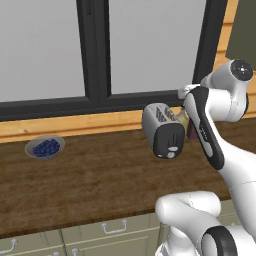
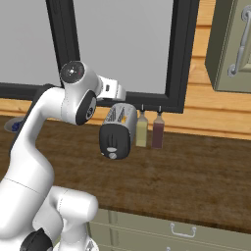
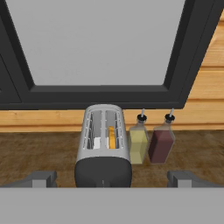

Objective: Start the toaster. Once the lever pops up, take the bread to the plate on the dining counter.

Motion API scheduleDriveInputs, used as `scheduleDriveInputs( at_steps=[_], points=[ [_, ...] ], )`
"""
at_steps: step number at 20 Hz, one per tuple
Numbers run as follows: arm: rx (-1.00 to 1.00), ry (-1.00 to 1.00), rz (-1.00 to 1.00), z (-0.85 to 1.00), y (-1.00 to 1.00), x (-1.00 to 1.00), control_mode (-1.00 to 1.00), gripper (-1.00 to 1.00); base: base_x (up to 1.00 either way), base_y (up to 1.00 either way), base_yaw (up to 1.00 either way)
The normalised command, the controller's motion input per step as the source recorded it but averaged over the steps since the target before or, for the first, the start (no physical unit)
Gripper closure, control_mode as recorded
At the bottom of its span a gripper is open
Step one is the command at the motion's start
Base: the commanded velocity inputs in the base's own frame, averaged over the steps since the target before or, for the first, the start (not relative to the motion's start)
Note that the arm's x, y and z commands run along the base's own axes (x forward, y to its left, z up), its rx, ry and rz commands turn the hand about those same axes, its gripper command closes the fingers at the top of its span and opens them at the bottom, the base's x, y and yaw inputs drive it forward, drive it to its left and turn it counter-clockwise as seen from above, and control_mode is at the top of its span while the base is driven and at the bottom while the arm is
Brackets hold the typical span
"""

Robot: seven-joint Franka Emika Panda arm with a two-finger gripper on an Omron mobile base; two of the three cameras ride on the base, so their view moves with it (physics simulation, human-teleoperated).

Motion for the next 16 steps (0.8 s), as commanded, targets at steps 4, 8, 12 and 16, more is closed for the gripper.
scheduleDriveInputs(
  at_steps=[4,8,12,16],
  points=[
    [0.00,0.00,0.00,0.00,0.00,0.00,-1.00,-1.00,0.00,0.00,0.00],
    [0.00,0.00,0.00,0.00,0.00,0.00,-1.00,-1.00,0.00,0.00,0.00],
    [0.00,0.00,0.00,0.00,0.00,0.00,-1.00,-1.00,0.00,0.00,0.00],
    [0.00,0.00,0.00,0.00,0.00,0.00,-1.00,-1.00,0.00,0.00,0.00]
  ],
)
